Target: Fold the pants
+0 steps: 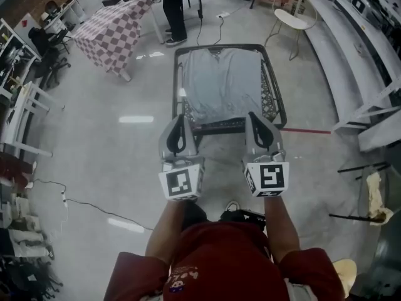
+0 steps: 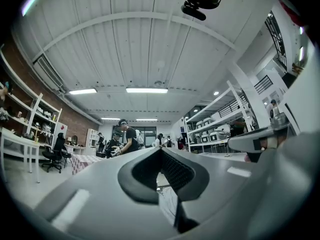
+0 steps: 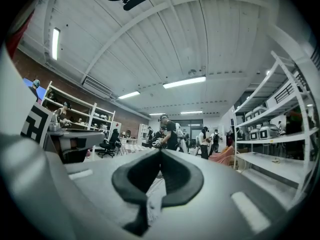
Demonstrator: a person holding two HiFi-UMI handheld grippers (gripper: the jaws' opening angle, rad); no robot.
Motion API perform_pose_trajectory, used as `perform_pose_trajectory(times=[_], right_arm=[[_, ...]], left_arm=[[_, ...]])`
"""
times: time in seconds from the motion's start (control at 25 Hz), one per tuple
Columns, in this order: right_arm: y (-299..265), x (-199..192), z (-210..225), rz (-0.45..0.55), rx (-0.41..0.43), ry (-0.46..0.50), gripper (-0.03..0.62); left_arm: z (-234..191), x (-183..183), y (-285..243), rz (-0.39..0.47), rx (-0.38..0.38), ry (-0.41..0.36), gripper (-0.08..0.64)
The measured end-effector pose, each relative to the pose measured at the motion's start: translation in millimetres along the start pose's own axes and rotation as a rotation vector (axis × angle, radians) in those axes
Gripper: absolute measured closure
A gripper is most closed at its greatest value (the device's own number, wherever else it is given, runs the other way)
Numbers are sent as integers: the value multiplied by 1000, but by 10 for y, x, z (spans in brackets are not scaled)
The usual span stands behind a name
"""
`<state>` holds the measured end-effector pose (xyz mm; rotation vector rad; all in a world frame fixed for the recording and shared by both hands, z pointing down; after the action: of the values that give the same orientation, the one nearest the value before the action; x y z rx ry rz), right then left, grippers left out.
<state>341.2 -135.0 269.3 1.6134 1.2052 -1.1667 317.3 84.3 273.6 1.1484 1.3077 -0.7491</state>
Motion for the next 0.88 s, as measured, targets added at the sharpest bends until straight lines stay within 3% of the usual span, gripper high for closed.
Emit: perform_pose_trajectory(times=[0.88], right_arm=[[-1816, 341, -2043, -41, -63, 40, 591]], left_arm=[[-2673, 184, -484, 15, -87, -6, 555]])
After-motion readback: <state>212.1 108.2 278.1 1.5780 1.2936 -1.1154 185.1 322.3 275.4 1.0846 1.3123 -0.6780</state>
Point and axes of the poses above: the fingertips, and each gripper's own axes: y backward along the fingers, z to its right, x out of its top, the point moved 9 cm from there along y, backward along the fingers, and after that the axes turned 9 degrees about y, right-handed, at the moved point
